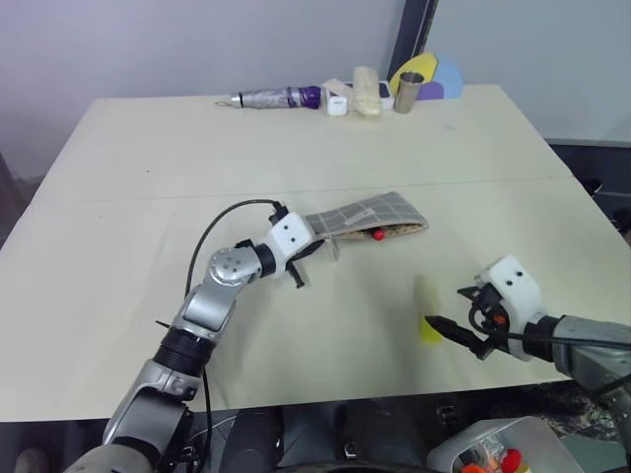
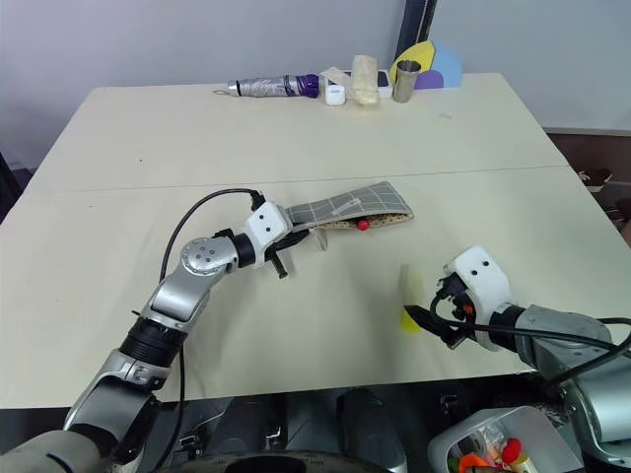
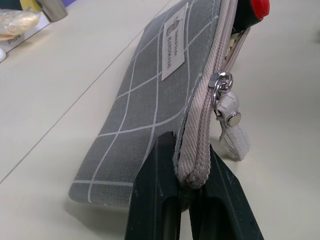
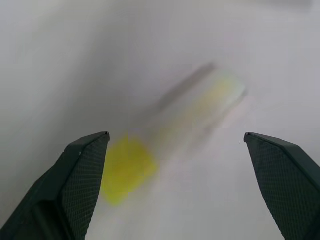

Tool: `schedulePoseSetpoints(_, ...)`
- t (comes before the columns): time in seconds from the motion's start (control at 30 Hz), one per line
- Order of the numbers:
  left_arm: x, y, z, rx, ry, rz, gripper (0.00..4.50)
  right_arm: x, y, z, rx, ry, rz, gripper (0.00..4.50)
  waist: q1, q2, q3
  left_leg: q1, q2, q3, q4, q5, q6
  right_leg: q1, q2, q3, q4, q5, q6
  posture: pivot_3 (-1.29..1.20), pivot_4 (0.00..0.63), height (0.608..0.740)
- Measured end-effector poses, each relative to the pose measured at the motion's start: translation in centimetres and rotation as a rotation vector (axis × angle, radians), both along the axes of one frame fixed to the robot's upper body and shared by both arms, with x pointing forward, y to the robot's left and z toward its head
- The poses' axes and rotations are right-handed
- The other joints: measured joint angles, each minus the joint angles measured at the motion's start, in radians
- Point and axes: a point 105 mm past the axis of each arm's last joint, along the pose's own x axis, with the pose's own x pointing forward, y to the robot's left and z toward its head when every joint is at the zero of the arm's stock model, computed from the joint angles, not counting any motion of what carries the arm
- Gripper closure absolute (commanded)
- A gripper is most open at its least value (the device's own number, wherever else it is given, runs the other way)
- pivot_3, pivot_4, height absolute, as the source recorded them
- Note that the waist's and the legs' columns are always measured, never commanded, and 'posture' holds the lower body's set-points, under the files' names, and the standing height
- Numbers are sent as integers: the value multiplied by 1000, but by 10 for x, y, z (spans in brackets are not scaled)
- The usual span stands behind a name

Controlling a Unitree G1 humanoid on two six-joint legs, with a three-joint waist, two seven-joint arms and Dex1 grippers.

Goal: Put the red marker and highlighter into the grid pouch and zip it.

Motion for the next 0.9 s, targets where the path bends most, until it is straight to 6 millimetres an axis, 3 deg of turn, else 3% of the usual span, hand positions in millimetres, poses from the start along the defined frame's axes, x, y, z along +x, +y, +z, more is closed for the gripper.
schedulePoseSetpoints(0.37, -2, -4, 1, -23, 10, -17, 4500, -6, 9, -30, -43, 106, -168, 27, -1, 0, 0, -1, 0, 0, 0, 0, 0, -1, 0, 0, 0, 0, 0, 0, 150, 740)
schedulePoseSetpoints(0.47, -2, -5, 1, -25, 10, -20, 4500, -5, 5, -31, -70, 103, -193, 832, 0, 0, 0, -1, 0, 0, 0, 0, 0, -1, 0, 0, 0, 0, 0, 0, 150, 740)
schedulePoseSetpoints(0.63, -3, -6, 1, -31, 10, -23, 4500, -8, -9, -28, -139, 107, -203, 3343, 0, 0, 0, -1, 0, 0, 0, 0, 0, -1, 0, 0, 0, 0, 0, 0, 150, 740)
schedulePoseSetpoints(0.67, -3, -6, 1, -32, 9, -25, 4500, -8, -13, -26, -157, 106, -200, 3654, 0, 0, 0, -1, 0, 0, 0, 0, 0, -1, 0, 0, 0, 0, 0, 0, 150, 740)
schedulePoseSetpoints(0.77, -4, -7, 2, -33, 2, -35, 4500, -3, -19, -13, -225, 56, -141, 3645, -1, 0, 0, -1, 0, 0, -1, 0, 0, -1, 0, 0, 0, 0, 0, 0, 150, 740)
schedulePoseSetpoints(0.9, -5, -9, 5, -36, -18, -48, 4500, 10, -13, 29, -324, -126, 28, 3645, -6, -1, 0, -1, 0, 0, -1, 0, 0, -2, 1, 0, 0, 0, 0, 0, 150, 740)
